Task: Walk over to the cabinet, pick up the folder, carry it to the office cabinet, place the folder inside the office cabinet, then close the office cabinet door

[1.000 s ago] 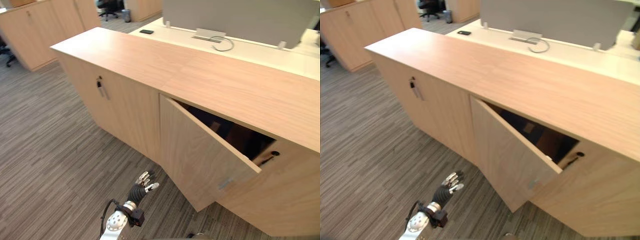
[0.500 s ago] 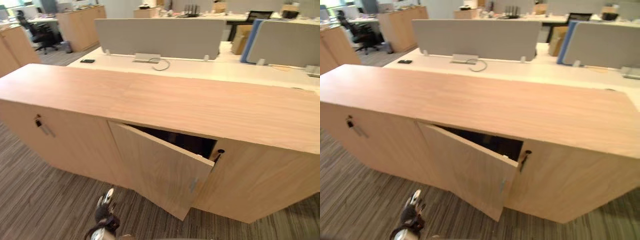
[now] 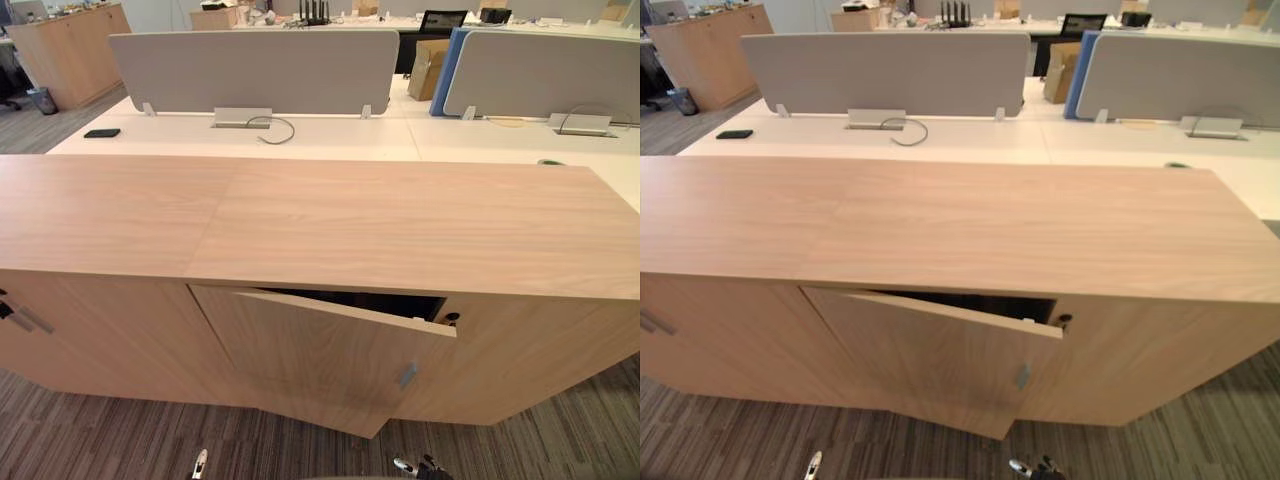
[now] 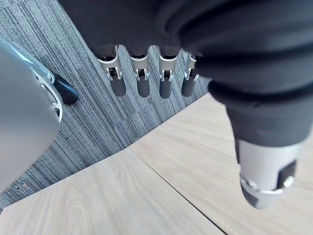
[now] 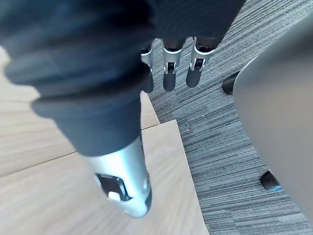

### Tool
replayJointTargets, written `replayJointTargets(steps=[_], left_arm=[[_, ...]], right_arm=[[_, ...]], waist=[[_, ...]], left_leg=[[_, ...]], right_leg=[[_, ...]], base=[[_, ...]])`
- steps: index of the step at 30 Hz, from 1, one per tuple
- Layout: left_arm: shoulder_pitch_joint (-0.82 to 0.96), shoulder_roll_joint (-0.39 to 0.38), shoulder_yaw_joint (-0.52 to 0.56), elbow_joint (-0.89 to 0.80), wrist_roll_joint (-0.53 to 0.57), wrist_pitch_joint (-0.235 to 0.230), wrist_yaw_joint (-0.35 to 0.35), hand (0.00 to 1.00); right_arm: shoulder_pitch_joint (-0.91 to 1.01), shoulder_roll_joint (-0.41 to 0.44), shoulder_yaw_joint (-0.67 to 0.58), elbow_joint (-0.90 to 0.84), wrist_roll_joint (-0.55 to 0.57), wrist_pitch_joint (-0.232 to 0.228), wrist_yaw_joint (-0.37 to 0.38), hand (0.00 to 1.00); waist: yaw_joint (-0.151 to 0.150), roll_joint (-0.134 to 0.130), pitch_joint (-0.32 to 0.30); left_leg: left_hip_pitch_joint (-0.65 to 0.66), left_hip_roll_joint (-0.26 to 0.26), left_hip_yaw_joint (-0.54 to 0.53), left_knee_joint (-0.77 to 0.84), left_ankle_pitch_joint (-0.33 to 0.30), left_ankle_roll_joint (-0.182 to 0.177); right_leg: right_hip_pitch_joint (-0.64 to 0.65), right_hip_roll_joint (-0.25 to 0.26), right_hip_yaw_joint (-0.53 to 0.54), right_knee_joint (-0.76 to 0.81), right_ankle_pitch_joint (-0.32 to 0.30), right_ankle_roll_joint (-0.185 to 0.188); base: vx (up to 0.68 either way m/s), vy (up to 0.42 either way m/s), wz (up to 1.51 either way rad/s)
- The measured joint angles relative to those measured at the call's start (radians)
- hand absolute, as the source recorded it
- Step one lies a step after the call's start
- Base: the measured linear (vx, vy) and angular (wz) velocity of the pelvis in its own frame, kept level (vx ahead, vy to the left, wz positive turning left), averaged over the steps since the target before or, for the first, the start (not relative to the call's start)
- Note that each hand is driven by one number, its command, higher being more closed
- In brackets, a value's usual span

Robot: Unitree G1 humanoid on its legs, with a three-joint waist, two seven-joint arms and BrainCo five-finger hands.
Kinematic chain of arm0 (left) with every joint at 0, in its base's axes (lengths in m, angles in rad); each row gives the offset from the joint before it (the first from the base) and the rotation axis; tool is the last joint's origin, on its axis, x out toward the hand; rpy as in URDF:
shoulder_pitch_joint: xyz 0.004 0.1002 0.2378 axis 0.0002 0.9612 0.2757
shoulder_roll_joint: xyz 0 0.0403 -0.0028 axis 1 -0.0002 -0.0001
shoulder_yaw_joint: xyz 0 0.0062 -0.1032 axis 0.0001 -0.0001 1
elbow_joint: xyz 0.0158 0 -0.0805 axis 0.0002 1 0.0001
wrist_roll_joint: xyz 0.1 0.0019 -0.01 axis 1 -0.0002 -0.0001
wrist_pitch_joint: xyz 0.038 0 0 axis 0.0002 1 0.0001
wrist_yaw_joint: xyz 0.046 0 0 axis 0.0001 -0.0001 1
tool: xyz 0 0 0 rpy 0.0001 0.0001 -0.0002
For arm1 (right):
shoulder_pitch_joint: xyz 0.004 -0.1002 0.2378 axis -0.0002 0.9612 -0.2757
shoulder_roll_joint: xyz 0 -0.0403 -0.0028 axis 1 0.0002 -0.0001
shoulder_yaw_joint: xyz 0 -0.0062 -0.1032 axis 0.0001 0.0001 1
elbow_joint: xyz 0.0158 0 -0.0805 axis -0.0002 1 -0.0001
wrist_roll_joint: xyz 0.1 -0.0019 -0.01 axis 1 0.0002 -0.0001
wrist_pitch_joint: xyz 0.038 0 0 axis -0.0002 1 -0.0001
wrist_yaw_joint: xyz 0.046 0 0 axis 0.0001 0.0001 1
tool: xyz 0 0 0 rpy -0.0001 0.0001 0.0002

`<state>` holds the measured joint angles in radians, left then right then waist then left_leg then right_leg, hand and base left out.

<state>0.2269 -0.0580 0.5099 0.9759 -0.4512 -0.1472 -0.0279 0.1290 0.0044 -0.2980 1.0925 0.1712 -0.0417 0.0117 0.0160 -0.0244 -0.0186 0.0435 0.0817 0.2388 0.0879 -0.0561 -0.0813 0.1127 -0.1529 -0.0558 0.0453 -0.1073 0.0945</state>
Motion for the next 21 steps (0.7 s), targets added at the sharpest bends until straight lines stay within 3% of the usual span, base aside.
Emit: replayJointTargets(steps=[5, 13, 21], left_arm=[[-0.016, 0.029, -0.078, 0.035, 0.064, 0.000, 0.002, 0.00], [-0.032, 0.080, -0.266, 0.036, 0.128, -0.020, 0.014, 0.00], [-0.047, 0.094, -0.282, 0.051, 0.177, -0.019, 0.020, 0.00]], right_arm=[[0.000, 0.005, -0.073, 0.012, 0.000, 0.000, 0.001, 0.00], [-0.007, -0.002, -0.141, 0.045, 0.001, 0.000, -0.005, 0.00], [-0.026, -0.004, -0.150, 0.062, 0.000, 0.000, -0.015, 0.00]], waist=[[0.002, 0.008, -0.004], [-0.006, 0.000, 0.001], [-0.005, -0.008, 0.007]], left_leg=[[0.041, 0.020, 0.002, -0.051, 0.017, -0.016], [0.042, -0.001, -0.001, -0.070, 0.031, -0.011], [0.026, -0.020, -0.006, -0.067, 0.031, -0.003]], right_leg=[[0.011, 0.028, 0.004, -0.015, 0.007, -0.010], [0.005, 0.016, 0.019, -0.042, 0.025, -0.012], [-0.030, 0.003, 0.075, -0.065, 0.055, 0.001]], base=[[0.03, -0.061, -0.13], [-0.05, 0.020, -0.06], [-0.05, 0.031, -0.17]])
